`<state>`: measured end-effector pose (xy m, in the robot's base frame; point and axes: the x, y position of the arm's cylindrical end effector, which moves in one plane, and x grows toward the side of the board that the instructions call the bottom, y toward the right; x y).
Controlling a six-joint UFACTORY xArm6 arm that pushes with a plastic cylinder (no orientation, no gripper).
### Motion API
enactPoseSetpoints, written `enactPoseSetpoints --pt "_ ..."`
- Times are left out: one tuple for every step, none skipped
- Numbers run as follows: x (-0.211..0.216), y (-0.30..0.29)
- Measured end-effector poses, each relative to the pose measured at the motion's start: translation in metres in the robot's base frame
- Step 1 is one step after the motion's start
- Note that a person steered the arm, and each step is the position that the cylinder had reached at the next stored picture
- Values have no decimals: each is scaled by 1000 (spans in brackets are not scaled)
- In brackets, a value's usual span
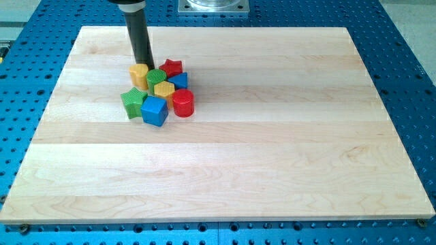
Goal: Push the heart between the green blocks
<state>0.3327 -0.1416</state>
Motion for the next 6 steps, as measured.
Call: enactPoseSetpoints --pt "23 -13" --pt "13 -48" --pt "18 -65" --pt "28 -46" --pt "30 -46" --pt "46 -31"
